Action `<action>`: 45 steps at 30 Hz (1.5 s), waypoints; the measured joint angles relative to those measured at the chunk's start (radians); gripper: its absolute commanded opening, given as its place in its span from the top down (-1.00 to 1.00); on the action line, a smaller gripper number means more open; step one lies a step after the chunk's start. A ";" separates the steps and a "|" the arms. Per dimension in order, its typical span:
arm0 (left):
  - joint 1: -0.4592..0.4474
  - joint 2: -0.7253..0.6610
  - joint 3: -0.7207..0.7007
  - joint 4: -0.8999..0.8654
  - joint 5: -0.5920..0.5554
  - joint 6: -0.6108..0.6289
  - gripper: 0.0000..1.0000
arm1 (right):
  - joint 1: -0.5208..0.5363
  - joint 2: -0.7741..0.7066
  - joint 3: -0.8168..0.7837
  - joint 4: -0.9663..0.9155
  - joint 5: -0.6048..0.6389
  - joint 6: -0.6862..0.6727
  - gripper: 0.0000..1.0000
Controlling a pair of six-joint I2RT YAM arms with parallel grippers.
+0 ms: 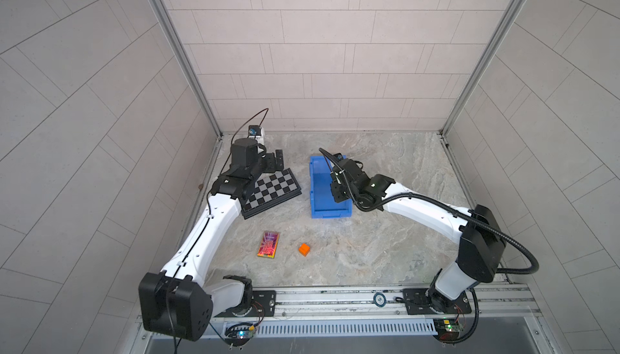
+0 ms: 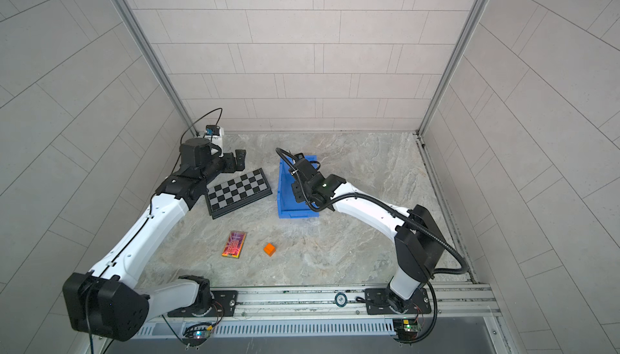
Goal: Put the screwdriver in the bin
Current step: Place the screwdriver into the bin.
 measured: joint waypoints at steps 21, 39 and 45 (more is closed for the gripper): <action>0.000 0.000 0.000 0.000 0.000 0.003 -0.99 | 0.008 0.264 0.126 -0.060 -0.017 0.021 0.60; 0.000 0.000 0.000 -0.002 -0.002 0.003 -0.99 | 0.008 0.359 0.175 -0.099 0.002 0.021 0.49; 0.000 0.000 0.000 -0.002 -0.004 0.003 -0.99 | 0.008 0.372 0.183 -0.100 0.005 0.022 0.46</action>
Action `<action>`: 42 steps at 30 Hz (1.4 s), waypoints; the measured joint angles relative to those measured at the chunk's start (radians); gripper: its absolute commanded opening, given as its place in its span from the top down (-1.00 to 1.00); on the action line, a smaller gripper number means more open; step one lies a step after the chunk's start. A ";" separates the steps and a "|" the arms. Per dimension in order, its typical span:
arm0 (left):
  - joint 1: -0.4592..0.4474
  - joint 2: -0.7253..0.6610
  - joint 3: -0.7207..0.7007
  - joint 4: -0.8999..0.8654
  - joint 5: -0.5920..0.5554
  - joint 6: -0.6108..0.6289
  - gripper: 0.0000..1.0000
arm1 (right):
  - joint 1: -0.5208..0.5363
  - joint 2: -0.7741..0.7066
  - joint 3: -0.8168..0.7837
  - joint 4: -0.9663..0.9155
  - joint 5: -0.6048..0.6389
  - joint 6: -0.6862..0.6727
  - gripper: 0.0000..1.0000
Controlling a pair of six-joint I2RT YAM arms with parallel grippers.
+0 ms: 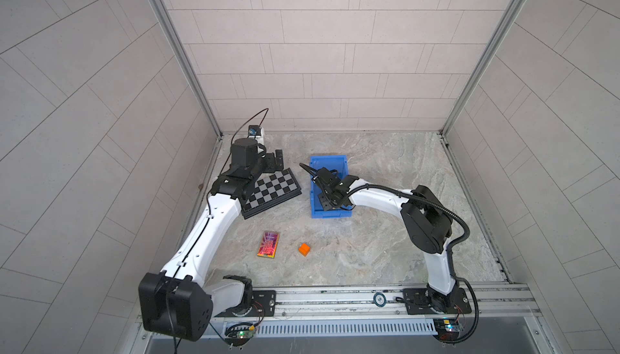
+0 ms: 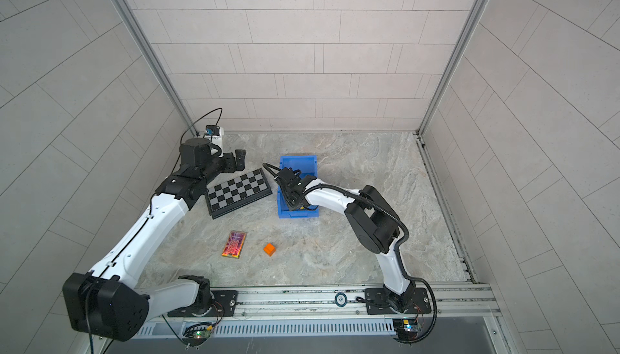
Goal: Put the screwdriver in the bin
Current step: Place the screwdriver into the bin.
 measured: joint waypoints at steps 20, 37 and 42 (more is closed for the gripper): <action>0.000 0.000 0.000 -0.003 -0.014 0.004 -0.99 | 0.000 0.022 0.008 0.003 0.008 0.019 0.31; 0.000 0.000 0.000 -0.003 -0.015 0.004 -0.99 | 0.000 0.021 0.045 -0.004 0.010 0.023 0.25; 0.000 0.000 0.000 -0.003 -0.015 0.004 -0.99 | 0.000 0.006 0.053 -0.015 0.012 0.023 0.25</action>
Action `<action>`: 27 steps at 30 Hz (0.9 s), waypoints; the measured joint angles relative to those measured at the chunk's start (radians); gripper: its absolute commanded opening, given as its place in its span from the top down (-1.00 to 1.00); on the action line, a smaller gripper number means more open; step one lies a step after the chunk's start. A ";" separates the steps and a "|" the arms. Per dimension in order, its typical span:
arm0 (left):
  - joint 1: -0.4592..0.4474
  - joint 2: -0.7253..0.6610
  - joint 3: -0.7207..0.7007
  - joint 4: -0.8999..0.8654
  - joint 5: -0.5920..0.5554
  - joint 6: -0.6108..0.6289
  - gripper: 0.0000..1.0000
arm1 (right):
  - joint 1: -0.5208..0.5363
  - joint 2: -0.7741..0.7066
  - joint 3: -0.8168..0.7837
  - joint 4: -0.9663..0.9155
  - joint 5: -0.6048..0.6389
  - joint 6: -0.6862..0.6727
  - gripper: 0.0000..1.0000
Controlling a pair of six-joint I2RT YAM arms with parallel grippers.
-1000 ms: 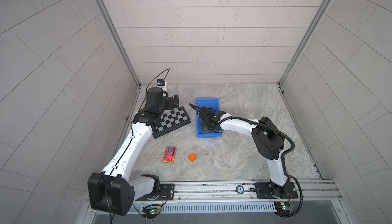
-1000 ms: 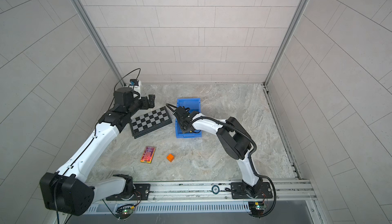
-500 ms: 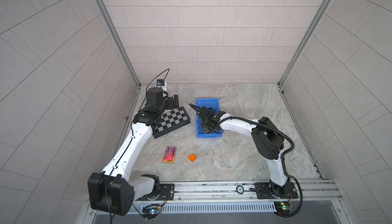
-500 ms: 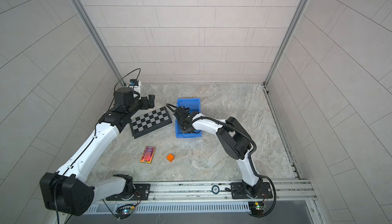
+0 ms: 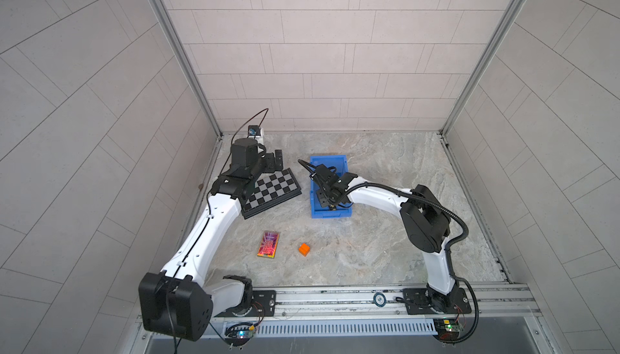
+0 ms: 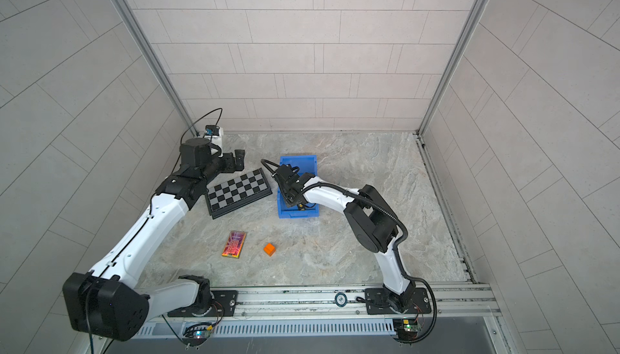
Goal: Put the screwdriver in the bin
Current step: Place the screwdriver into the bin, then reset both arms
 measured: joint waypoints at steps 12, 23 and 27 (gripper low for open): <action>0.000 0.000 0.000 0.000 -0.003 0.000 -0.99 | 0.000 -0.180 0.001 -0.023 0.041 -0.028 0.25; 0.000 0.000 0.000 0.006 -0.014 0.000 -0.99 | -0.043 -0.365 -0.043 -0.019 0.082 -0.109 0.24; 0.000 0.000 -0.001 0.008 -0.022 0.000 -0.99 | -0.100 -0.438 -0.103 -0.018 0.082 -0.127 0.23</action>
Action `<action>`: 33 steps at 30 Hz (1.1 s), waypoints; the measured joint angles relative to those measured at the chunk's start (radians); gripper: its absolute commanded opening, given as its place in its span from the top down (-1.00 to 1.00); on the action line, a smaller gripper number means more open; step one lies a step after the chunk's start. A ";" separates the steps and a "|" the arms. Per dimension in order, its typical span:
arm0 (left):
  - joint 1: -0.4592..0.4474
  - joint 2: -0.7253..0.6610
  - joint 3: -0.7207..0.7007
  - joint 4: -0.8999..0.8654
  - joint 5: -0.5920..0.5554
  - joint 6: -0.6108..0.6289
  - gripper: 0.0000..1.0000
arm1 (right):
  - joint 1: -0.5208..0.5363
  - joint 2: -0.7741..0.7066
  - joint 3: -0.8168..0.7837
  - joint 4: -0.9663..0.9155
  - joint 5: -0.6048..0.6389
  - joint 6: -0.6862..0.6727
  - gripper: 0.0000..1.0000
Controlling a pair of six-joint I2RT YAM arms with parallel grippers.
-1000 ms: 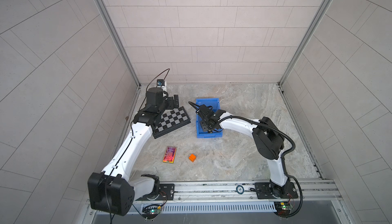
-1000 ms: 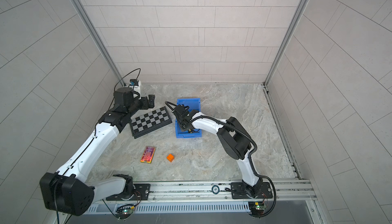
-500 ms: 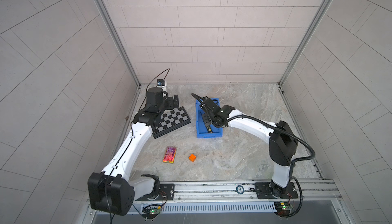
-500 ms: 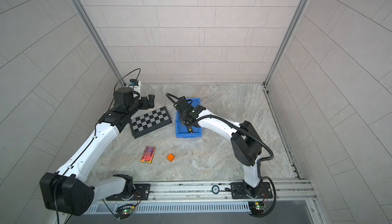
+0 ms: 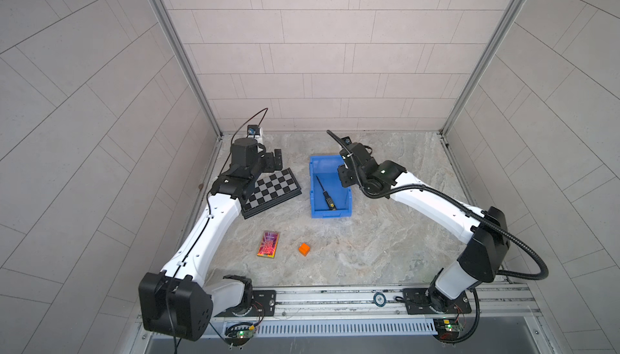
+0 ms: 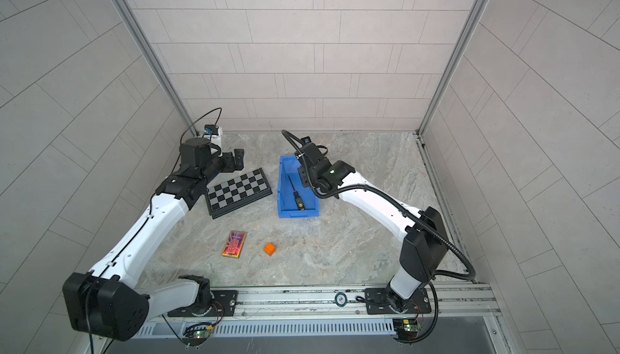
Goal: Put the screwdriver in the bin
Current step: Reset both arms
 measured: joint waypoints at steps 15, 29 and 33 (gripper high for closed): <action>0.000 -0.144 -0.165 0.121 -0.070 0.053 -0.99 | -0.301 -0.319 -0.279 0.000 -0.033 -0.084 -0.03; 0.000 -0.398 -0.367 0.306 -0.237 0.045 -0.99 | -0.480 -0.483 -0.399 0.055 -0.039 -0.057 -0.99; 0.000 -0.467 -0.526 0.440 -0.328 0.048 -0.99 | -0.499 -0.523 -0.487 0.144 -0.038 -0.008 -0.99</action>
